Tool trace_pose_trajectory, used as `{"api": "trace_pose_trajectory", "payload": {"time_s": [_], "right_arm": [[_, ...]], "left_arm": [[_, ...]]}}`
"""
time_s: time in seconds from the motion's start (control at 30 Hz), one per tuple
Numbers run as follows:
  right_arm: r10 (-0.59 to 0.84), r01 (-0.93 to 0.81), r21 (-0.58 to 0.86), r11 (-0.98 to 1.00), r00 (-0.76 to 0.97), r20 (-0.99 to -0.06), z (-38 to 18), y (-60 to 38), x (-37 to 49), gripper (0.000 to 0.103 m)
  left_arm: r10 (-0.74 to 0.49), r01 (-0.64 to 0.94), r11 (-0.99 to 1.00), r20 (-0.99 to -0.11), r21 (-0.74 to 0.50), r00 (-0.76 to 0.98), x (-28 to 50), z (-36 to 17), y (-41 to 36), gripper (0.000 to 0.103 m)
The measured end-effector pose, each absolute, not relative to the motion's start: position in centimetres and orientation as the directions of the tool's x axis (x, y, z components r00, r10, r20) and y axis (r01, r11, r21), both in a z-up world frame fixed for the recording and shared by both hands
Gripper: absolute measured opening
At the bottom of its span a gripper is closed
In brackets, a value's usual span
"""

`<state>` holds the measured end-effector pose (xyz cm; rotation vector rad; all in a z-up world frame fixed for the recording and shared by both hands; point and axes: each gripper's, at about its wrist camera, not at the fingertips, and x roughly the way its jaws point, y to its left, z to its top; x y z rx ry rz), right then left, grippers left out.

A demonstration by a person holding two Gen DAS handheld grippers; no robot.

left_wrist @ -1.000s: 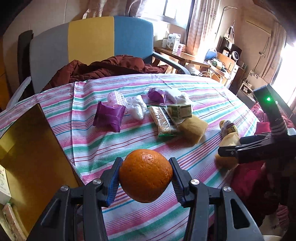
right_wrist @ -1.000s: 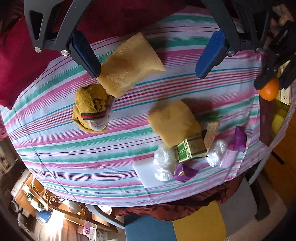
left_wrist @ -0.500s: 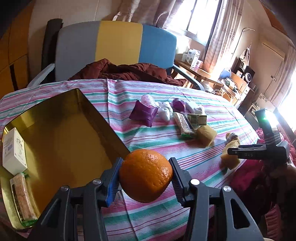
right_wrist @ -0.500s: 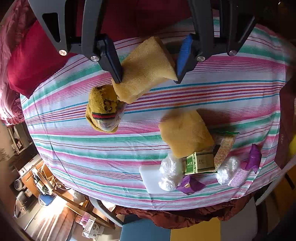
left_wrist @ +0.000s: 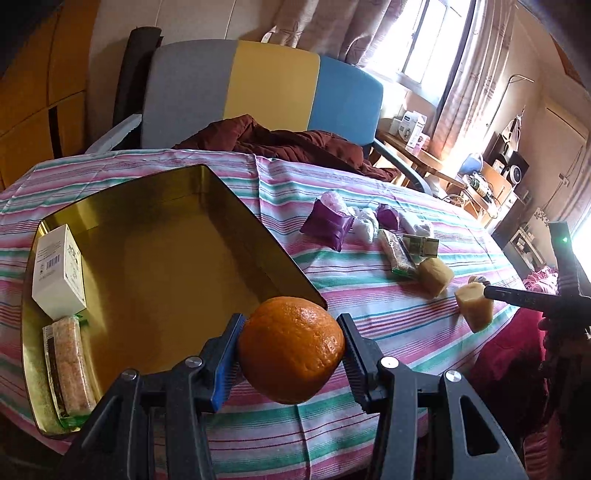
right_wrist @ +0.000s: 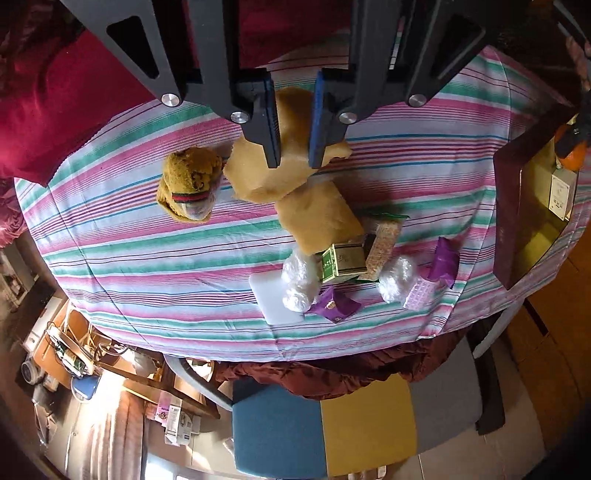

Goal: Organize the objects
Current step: 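Grasp the orange with the left tool while the right tool grasps a yellow sponge, then place the orange in the gold tray with the left tool while the right tool places the sponge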

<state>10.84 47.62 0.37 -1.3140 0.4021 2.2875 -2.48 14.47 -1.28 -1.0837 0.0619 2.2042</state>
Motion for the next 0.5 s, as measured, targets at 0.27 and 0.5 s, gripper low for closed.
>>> {"api": "trace_pose_trajectory", "payload": {"time_s": [0.27,0.5], "right_arm": [[0.225,-0.549,0.043,-0.835,-0.412,-0.883,-1.2,48.5,10.9,0.017],[0.236,-0.533,0.056,-0.844,-0.463,-0.854,0.4,47.6,11.3,0.015]], "left_arm": [[0.557,-0.595,-0.766,-0.711,-0.242,-0.429,-2.4,-1.2,14.3,0.051],[0.557,-0.591,-0.769,-0.708,-0.243,-0.434,-2.3,-1.1,13.8,0.051]]}}
